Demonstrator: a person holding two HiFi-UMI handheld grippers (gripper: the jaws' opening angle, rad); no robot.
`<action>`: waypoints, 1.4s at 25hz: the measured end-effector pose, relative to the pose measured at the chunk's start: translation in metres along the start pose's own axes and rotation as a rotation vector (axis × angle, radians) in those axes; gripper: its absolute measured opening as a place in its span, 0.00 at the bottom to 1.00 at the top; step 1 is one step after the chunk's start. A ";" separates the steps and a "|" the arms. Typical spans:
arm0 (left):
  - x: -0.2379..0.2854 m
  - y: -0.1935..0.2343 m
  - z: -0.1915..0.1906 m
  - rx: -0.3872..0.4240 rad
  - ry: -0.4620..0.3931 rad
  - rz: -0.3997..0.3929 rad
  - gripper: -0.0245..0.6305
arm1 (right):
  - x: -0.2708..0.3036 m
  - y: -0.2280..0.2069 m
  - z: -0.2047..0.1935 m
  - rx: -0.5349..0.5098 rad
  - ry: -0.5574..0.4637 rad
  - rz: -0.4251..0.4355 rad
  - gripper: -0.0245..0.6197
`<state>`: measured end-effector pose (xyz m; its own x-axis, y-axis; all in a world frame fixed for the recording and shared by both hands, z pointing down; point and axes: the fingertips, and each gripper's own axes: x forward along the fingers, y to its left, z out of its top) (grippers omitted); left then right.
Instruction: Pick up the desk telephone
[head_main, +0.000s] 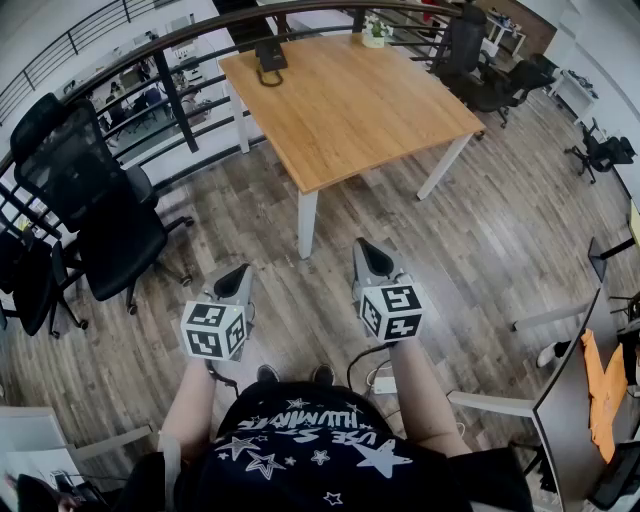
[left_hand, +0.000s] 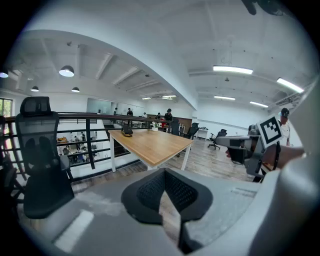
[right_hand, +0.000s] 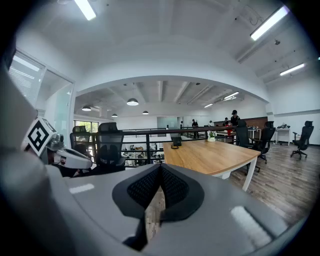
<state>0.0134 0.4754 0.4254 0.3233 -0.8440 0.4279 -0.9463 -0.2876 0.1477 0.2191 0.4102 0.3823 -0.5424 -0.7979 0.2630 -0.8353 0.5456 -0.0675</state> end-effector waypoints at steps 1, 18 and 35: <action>0.003 -0.001 0.002 -0.002 -0.002 -0.002 0.04 | 0.001 0.000 0.001 0.001 -0.005 0.001 0.04; 0.011 -0.042 -0.035 -0.047 0.069 0.058 0.04 | 0.000 -0.021 -0.022 0.082 -0.023 0.097 0.04; 0.107 0.039 -0.016 -0.106 0.088 -0.013 0.04 | 0.090 -0.056 -0.022 -0.005 0.033 0.001 0.04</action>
<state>0.0116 0.3812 0.4907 0.3388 -0.7962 0.5013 -0.9380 -0.2447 0.2454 0.2186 0.3135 0.4312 -0.5396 -0.7886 0.2948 -0.8345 0.5473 -0.0633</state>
